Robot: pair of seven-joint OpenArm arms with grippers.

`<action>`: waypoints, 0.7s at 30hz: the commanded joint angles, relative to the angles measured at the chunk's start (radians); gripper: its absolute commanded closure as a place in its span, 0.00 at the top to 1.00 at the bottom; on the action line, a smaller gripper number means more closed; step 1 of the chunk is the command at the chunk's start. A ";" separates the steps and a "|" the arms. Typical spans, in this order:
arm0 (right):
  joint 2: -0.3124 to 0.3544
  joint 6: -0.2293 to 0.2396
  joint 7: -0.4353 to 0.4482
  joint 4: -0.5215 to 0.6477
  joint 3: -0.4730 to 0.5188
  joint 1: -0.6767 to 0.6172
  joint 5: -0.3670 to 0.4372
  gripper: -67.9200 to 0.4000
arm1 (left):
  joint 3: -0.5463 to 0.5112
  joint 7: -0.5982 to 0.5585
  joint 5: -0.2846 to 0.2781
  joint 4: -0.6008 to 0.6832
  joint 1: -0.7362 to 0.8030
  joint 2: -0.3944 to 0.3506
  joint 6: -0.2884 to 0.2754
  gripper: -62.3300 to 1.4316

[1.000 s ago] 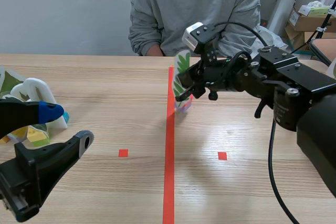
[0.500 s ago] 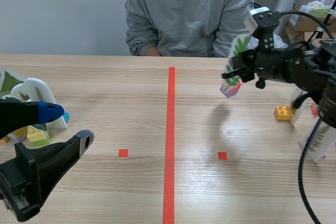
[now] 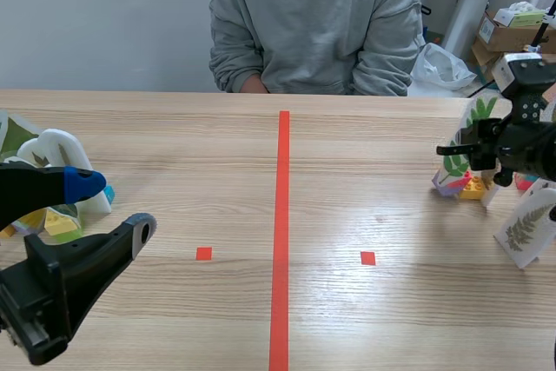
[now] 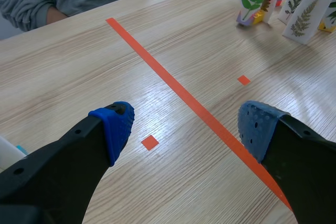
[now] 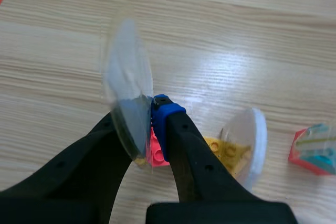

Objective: Do the leaf sorting experiment

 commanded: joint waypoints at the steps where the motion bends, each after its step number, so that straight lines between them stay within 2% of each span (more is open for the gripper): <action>1: 0.016 0.000 0.014 0.018 0.016 0.008 0.014 0.03 | -0.002 -0.015 -0.013 0.014 0.004 0.005 -0.003 0.71; 9: 0.016 0.000 0.035 0.018 0.020 -0.029 0.014 0.03 | -0.002 -0.015 -0.013 0.014 0.004 0.005 -0.003 0.71; 14: 0.016 0.000 0.039 0.024 0.020 -0.029 0.014 0.21 | -0.002 -0.015 -0.013 0.014 0.004 0.005 -0.003 0.71; 21: 0.016 0.001 0.039 0.054 0.020 -0.030 0.014 0.38 | -0.002 -0.015 -0.013 0.014 0.004 0.005 -0.003 0.71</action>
